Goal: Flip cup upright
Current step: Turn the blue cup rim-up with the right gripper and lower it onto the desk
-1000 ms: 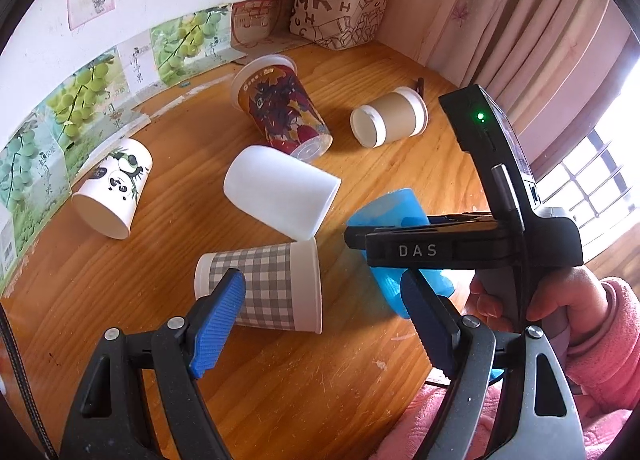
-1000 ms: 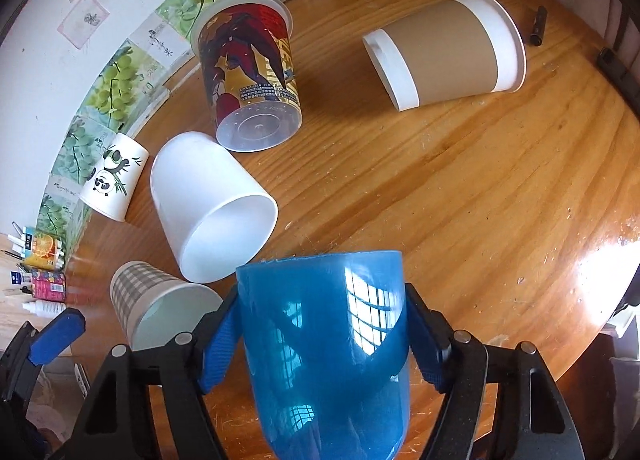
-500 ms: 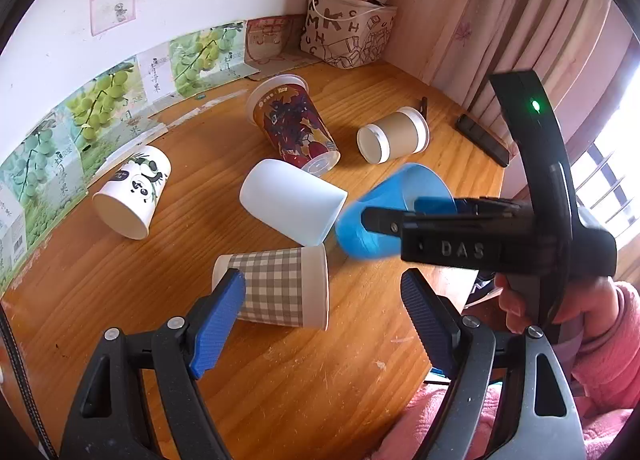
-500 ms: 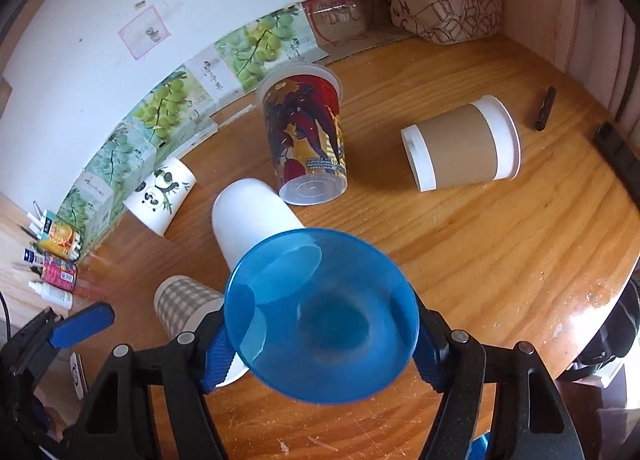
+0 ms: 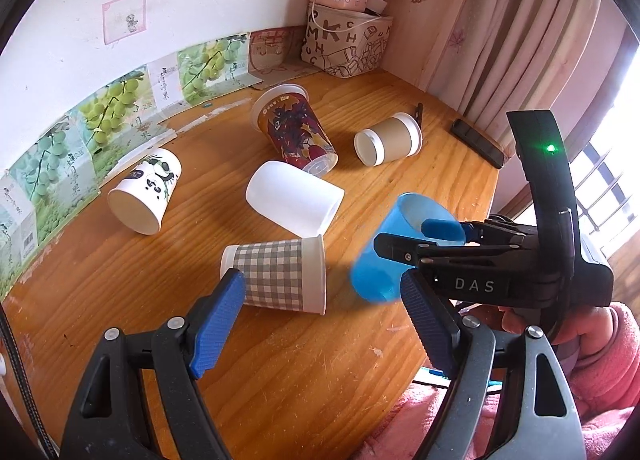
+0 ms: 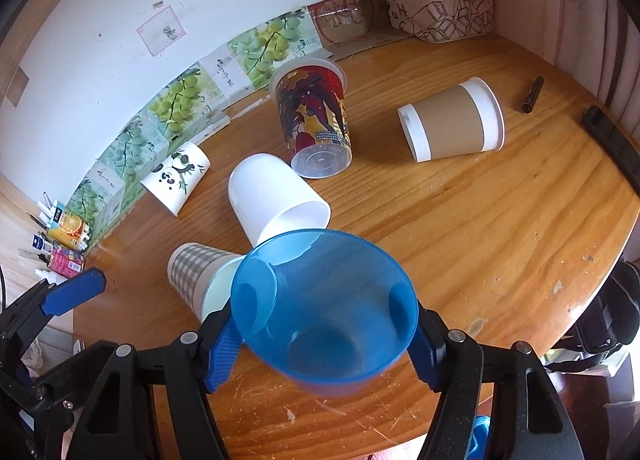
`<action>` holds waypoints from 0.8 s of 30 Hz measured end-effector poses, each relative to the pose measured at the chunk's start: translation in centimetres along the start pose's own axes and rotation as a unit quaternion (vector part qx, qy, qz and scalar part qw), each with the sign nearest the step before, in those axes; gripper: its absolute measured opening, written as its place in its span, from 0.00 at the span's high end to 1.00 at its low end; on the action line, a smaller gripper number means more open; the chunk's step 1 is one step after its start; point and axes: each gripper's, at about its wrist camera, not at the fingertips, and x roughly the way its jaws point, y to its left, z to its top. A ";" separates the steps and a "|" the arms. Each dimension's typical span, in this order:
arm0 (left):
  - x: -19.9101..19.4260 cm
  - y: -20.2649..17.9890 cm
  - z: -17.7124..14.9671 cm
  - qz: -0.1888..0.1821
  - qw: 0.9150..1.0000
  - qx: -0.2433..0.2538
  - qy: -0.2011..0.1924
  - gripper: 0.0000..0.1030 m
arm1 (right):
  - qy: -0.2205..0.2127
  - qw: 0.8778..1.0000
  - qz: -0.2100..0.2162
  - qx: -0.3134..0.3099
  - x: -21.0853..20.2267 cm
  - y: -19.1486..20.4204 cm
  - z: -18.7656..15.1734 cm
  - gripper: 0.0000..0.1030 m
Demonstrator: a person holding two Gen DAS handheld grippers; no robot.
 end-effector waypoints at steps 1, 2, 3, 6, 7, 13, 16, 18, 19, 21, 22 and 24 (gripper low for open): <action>-0.2 0.0 -0.2 0.001 1.000 -0.002 -0.001 0.20 | 0.000 1.000 0.001 -0.003 -0.1 0.1 -0.1 0.31; -0.3 -0.1 -0.3 0.002 1.000 -0.003 -0.001 0.20 | 0.000 1.000 0.002 -0.005 -0.2 0.2 -0.2 0.31; -0.3 0.0 -0.4 0.004 1.000 -0.005 -0.002 0.20 | 0.000 1.000 0.003 -0.009 -0.2 0.3 -0.3 0.31; -0.6 0.0 -0.8 0.008 1.000 -0.012 -0.001 0.20 | 0.001 1.000 0.009 -0.020 -0.4 0.7 -0.5 0.31; -0.8 0.0 -0.9 0.010 1.000 -0.016 -0.001 0.20 | 0.001 1.000 0.011 -0.025 -0.4 0.8 -0.6 0.30; -1.3 0.5 -1.6 0.024 0.999 -0.043 -0.005 0.20 | -0.004 0.998 0.034 -0.055 -0.9 2.0 -1.1 0.24; -1.1 1.4 -2.0 0.033 0.997 -0.067 0.005 0.19 | -0.021 0.996 0.039 -0.073 -1.4 2.7 -1.4 0.22; -1.1 1.9 -2.2 0.037 0.996 -0.082 0.008 0.19 | -0.031 0.995 0.046 -0.082 -2.0 2.9 -1.6 0.22; -1.2 2.3 -2.4 0.037 0.995 -0.093 0.009 0.19 | -0.033 0.995 0.050 -0.082 -2.2 2.9 -1.7 0.21; -1.4 2.8 -2.8 0.037 0.993 -0.111 0.010 0.19 | -0.038 0.994 0.065 -0.079 -2.7 2.6 -2.0 0.20; -1.5 3.0 -3.0 0.038 0.992 -0.120 0.011 0.19 | -0.042 0.993 0.070 -0.080 -3.0 2.5 -2.1 0.20; -1.7 3.2 -3.5 0.047 0.990 -0.133 0.010 0.19 | -0.054 0.993 0.068 -0.083 -3.4 2.3 -2.3 0.19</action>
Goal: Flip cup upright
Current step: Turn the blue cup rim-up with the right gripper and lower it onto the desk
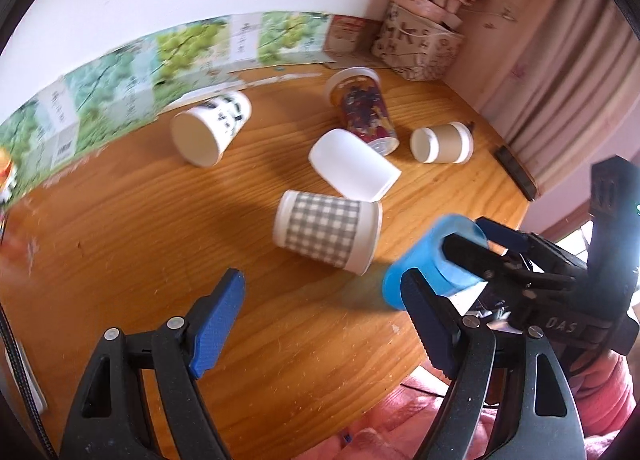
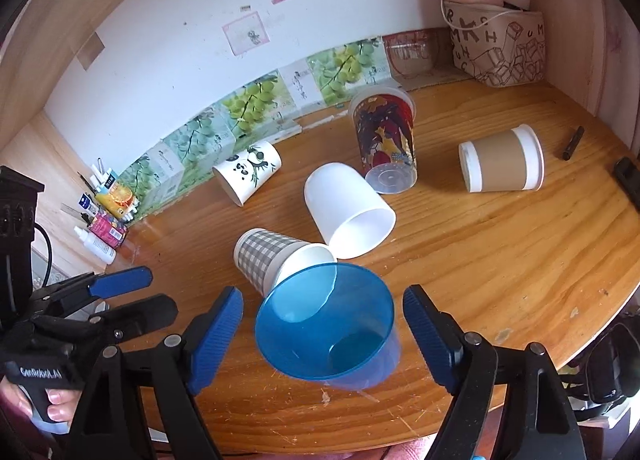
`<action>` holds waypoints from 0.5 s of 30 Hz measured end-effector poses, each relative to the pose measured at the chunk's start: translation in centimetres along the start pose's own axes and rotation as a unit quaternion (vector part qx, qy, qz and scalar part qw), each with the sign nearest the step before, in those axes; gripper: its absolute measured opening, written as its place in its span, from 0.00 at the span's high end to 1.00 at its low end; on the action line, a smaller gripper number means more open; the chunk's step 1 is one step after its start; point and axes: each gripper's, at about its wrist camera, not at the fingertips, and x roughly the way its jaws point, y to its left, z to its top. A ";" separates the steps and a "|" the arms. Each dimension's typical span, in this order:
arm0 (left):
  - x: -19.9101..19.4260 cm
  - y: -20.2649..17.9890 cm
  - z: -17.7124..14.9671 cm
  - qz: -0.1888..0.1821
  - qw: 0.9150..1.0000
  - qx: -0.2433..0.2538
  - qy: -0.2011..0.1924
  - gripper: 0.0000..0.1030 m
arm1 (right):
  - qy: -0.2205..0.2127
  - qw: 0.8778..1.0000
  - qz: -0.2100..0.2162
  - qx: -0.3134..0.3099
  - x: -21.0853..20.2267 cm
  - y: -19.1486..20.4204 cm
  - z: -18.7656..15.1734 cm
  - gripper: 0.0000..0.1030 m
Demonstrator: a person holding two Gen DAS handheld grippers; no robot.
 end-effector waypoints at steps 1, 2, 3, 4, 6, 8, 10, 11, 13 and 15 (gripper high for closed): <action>-0.2 0.1 -0.3 0.007 1.000 -0.009 0.000 0.19 | -0.006 1.000 0.001 -0.003 -0.2 -0.1 -0.1 0.19; -0.4 0.2 -0.6 0.014 1.000 -0.017 -0.001 0.19 | -0.011 1.000 0.004 -0.006 -0.5 -0.1 -0.1 0.19; -0.7 0.1 -0.9 0.021 0.999 -0.027 0.000 0.19 | -0.017 1.000 0.006 -0.009 -0.8 -0.3 -0.1 0.19; -0.9 0.0 -1.1 0.027 0.999 -0.037 0.002 0.19 | -0.021 1.000 0.008 -0.012 -1.3 -0.5 -0.1 0.19; -1.7 -0.5 -1.3 0.032 0.998 -0.053 0.001 0.19 | -0.034 0.999 0.009 -0.017 -2.5 -0.9 0.1 0.15; -2.4 -1.4 -1.4 0.038 0.997 -0.060 -0.005 0.17 | -0.049 0.998 0.006 -0.026 -3.8 -1.4 0.3 0.12; -3.2 -2.5 -1.4 0.047 0.996 -0.068 -0.017 0.17 | -0.062 0.997 0.002 -0.034 -5.2 -2.0 0.5 0.07; -3.7 -3.0 -1.4 0.056 0.995 -0.078 -0.025 0.17 | -0.064 0.997 0.004 -0.034 -5.7 -2.3 0.6 0.05; -4.6 -4.1 -1.3 0.079 0.991 -0.107 -0.034 0.16 | -0.056 0.998 0.015 -0.029 -6.7 -3.0 0.9 0.02; -5.2 -5.1 -1.3 0.100 0.986 -0.130 -0.038 0.14 | -0.043 0.998 0.035 -0.023 -8.1 -3.8 1.4 0.02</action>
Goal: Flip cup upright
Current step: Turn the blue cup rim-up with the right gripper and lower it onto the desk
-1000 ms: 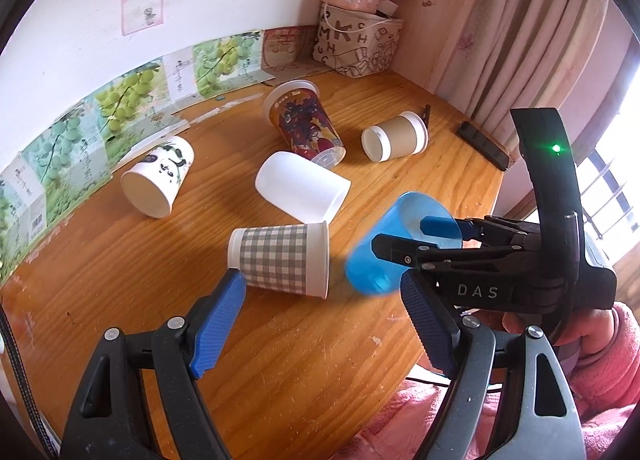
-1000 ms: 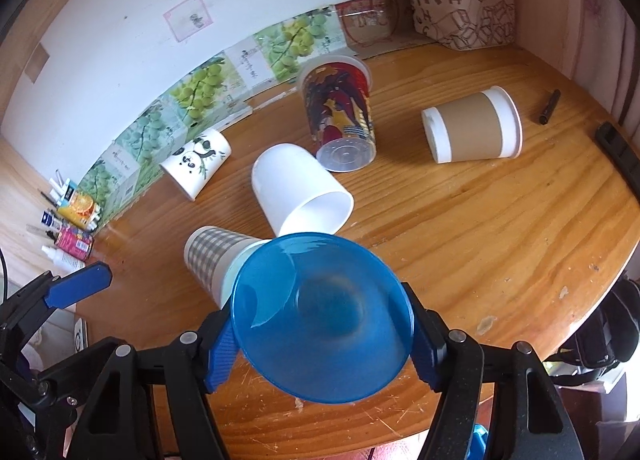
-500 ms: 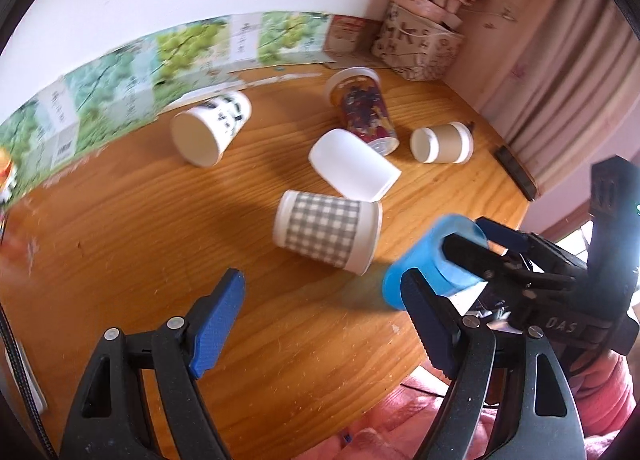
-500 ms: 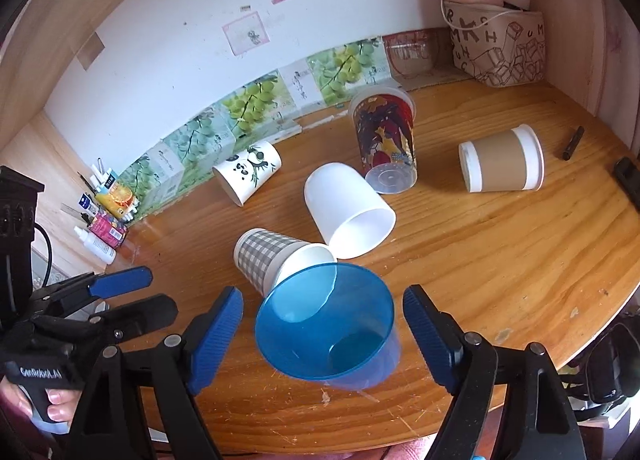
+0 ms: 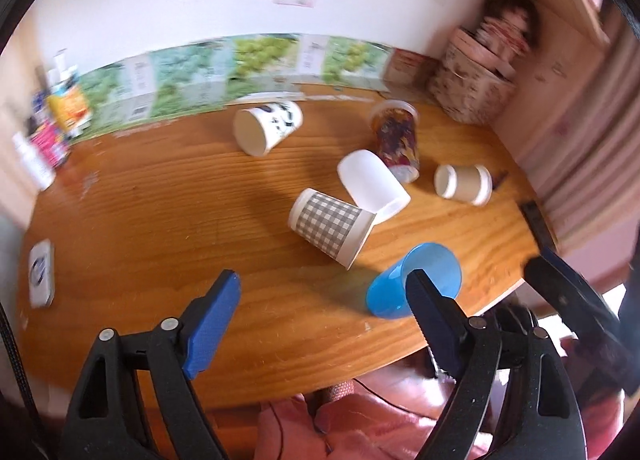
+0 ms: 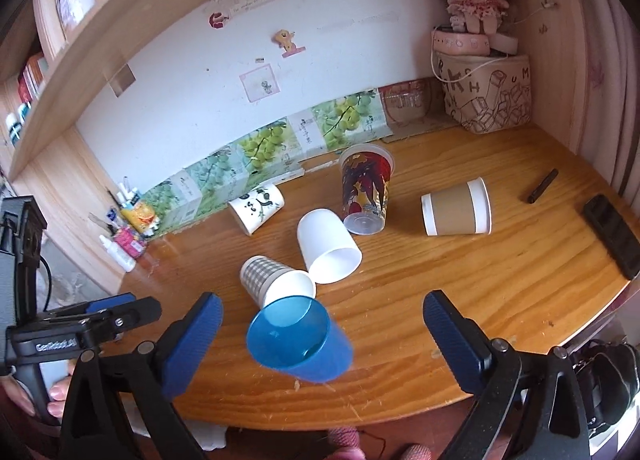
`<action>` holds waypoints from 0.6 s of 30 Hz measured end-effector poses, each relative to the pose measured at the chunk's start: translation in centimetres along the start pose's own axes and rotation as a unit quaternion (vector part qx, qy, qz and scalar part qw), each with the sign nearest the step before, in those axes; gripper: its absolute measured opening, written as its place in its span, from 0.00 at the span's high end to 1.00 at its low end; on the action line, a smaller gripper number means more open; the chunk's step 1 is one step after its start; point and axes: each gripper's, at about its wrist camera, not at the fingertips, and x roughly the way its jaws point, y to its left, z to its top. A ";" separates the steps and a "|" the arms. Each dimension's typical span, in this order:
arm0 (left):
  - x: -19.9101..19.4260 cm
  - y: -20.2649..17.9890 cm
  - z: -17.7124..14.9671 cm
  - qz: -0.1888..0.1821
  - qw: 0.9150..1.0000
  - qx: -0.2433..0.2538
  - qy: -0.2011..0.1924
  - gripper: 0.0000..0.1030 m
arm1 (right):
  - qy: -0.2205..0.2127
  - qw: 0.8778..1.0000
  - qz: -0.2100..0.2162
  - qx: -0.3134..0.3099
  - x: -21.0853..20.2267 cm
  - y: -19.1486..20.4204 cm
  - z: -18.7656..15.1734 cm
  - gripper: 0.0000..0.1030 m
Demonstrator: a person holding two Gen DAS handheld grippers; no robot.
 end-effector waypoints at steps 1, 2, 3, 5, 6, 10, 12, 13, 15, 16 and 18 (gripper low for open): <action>-0.6 -0.5 -0.2 0.011 1.000 -0.012 -0.005 0.14 | 0.001 1.000 0.003 -0.002 -0.5 -0.1 0.1 0.02; -1.0 -1.1 -0.4 0.020 1.000 -0.020 -0.009 0.14 | 0.000 1.000 0.002 -0.010 -1.4 -0.2 0.3 0.02; -1.4 -1.4 -0.5 0.027 0.999 -0.026 -0.011 0.14 | -0.003 1.000 -0.001 -0.019 -2.3 -0.3 0.5 0.01; -2.4 -2.5 -0.9 0.034 0.999 -0.035 -0.014 0.13 | -0.009 0.999 -0.001 -0.033 -3.9 -0.3 0.7 0.01; -3.1 -3.1 -1.1 0.030 0.999 -0.036 -0.020 0.13 | -0.011 0.999 0.001 -0.040 -4.6 -0.3 0.8 0.01; -5.5 -4.8 -1.6 0.043 0.997 -0.044 -0.054 0.09 | -0.010 0.998 -0.005 -0.061 -6.9 -0.3 1.5 0.01; -6.7 -5.5 -2.0 0.051 0.994 -0.053 -0.079 0.07 | -0.016 0.997 -0.003 -0.071 -8.1 -0.2 1.7 0.01; -7.2 -5.8 -2.1 0.057 0.993 -0.058 -0.091 0.01 | -0.022 0.997 0.000 -0.076 -8.6 -0.2 1.7 0.01; -8.1 -6.2 -2.4 0.062 0.988 -0.068 -0.122 0.00 | -0.031 0.996 0.016 -0.079 -9.3 -0.2 1.8 0.01; -8.8 -6.4 -2.6 0.068 0.985 -0.076 -0.142 0.00 | -0.034 0.996 0.020 -0.078 -9.5 -0.2 1.7 0.01; -9.8 -6.8 -3.1 0.085 0.977 -0.089 -0.175 0.00 | -0.043 0.996 0.035 -0.074 -10.1 -0.3 1.7 0.01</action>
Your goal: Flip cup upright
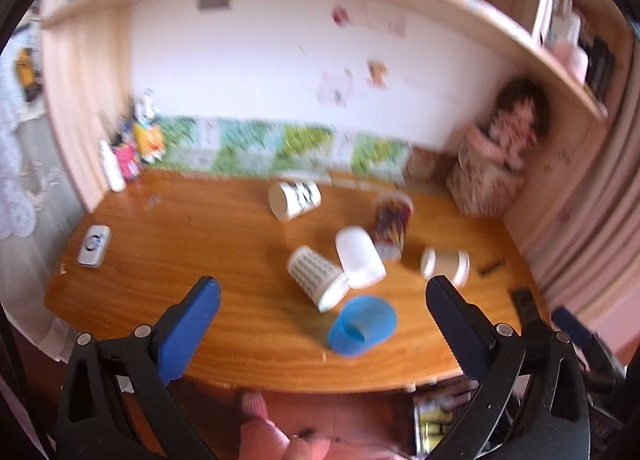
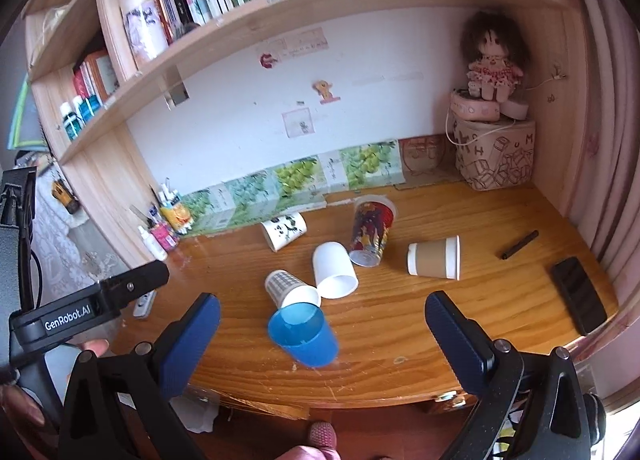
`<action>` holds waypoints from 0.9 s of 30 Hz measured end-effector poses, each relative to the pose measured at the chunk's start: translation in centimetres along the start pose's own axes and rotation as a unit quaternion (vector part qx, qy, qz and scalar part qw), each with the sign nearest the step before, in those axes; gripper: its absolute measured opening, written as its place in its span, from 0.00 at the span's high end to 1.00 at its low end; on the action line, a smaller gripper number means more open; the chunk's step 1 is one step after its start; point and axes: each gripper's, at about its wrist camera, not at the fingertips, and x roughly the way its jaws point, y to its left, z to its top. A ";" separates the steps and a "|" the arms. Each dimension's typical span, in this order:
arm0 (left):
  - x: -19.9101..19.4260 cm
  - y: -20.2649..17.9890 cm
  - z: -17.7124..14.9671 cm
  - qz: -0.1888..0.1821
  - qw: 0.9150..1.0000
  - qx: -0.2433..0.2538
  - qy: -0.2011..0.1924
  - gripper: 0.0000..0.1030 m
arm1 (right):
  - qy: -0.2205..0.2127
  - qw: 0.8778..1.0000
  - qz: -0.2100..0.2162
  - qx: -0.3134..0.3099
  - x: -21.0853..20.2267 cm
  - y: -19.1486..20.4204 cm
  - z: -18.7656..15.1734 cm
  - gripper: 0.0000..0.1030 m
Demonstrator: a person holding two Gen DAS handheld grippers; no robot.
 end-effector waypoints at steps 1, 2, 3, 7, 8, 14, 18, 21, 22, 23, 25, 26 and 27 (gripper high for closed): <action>-0.7 -0.1 -0.2 0.012 1.000 -0.005 -0.021 0.00 | -0.007 1.000 0.006 0.001 -0.3 0.0 0.1 0.01; -1.2 -0.1 -0.3 0.022 0.999 -0.008 -0.036 0.00 | -0.013 1.000 0.008 -0.001 -0.6 0.0 0.1 0.01; -1.7 -0.2 -0.4 0.032 0.998 -0.011 -0.049 0.00 | -0.018 1.000 0.012 -0.006 -0.8 0.1 0.3 0.00; -2.9 -0.8 -0.9 0.052 0.994 -0.026 -0.090 0.00 | -0.031 0.999 0.013 -0.027 -1.7 0.1 0.8 0.00; -3.1 -1.0 -1.1 0.054 0.993 -0.028 -0.098 0.00 | -0.038 0.999 0.009 -0.026 -2.0 0.0 0.8 0.00; -4.2 -3.2 -1.9 0.080 0.987 -0.008 -0.137 0.00 | -0.090 0.995 -0.012 -0.030 -3.6 -1.1 1.5 0.00; -5.0 -4.3 -1.9 0.087 0.983 -0.002 -0.162 0.00 | -0.120 0.992 -0.010 -0.030 -4.4 -1.8 1.9 0.00; -5.4 -5.0 -1.9 0.088 0.980 0.010 -0.180 0.00 | -0.135 0.990 -0.010 -0.034 -4.9 -2.1 1.8 0.00; -5.5 -5.3 -1.9 0.081 0.980 0.012 -0.183 0.00 | -0.140 0.989 -0.009 -0.037 -5.0 -2.1 1.8 0.00; -5.5 -5.5 -1.9 0.076 0.979 0.013 -0.187 0.00 | -0.141 0.989 -0.009 -0.039 -5.0 -2.1 1.8 0.00; -5.8 -5.9 -2.0 0.075 0.977 0.018 -0.197 0.00 | -0.145 0.988 -0.008 -0.043 -5.1 -2.1 1.9 0.00; -5.9 -6.1 -2.0 0.076 0.976 0.021 -0.201 0.00 | -0.148 0.988 -0.008 -0.044 -5.2 -2.2 1.9 0.00; -6.0 -6.3 -2.0 0.076 0.976 0.024 -0.205 0.00 | -0.150 0.988 -0.008 -0.044 -5.3 -2.2 1.8 0.00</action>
